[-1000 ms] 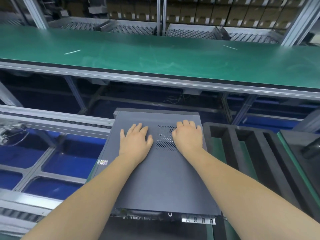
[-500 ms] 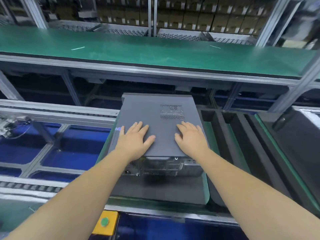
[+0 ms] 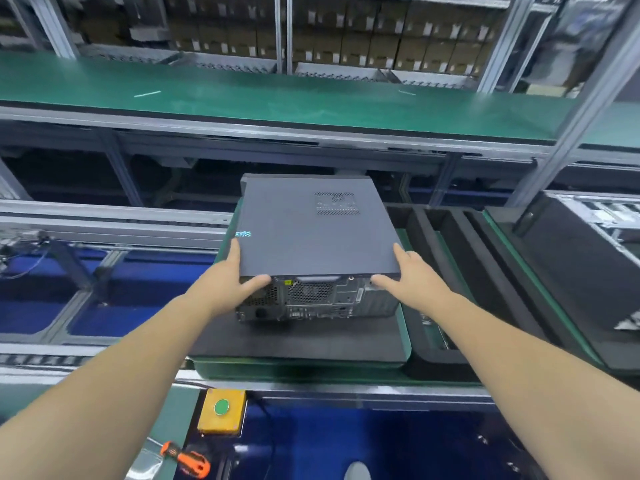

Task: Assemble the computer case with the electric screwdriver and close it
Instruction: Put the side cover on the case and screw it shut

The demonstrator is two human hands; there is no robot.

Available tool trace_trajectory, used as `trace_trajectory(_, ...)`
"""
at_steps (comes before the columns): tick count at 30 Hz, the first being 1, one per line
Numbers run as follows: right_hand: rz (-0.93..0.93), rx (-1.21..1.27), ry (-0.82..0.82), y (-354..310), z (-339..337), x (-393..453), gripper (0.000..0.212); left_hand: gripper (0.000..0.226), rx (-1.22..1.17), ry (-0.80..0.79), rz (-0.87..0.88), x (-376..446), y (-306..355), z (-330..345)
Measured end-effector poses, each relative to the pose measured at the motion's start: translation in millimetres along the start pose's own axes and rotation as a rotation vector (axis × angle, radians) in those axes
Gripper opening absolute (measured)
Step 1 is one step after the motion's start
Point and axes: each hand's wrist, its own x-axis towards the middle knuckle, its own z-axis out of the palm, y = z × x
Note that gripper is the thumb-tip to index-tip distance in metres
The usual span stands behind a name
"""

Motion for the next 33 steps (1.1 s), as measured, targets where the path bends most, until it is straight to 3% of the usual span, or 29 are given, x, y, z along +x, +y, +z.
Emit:
trace_trajectory(5, 0.017, 0.034, 0.084, 4, 1, 6, 0.107, 0.115, -0.075, 0.044, -0.017, 2, -5, 6)
trace_trajectory(10, 0.024, 0.063, 0.008, 5, -13, 5, 0.103, 0.114, -0.15, -0.01, -0.056, -2, 2, -4)
trace_trajectory(20, -0.007, -0.137, -0.11, -9, -33, 1, 0.092, 0.109, -0.193, 0.01, -0.091, -6, 7, -6)
trace_trajectory(24, -0.017, -0.302, -0.157, -29, -43, -7, 0.08, 0.096, -0.17, 0.015, -0.118, -16, 14, -11)
trace_trajectory(27, -0.142, -0.426, -0.058, -68, -42, -11, 0.067, 0.083, -0.201, 0.041, -0.131, -38, 5, -20)
trace_trajectory(33, -0.578, -0.33, -0.029, -218, 36, -27, 0.034, 0.051, -0.262, 0.136, -0.336, -135, -92, -46)
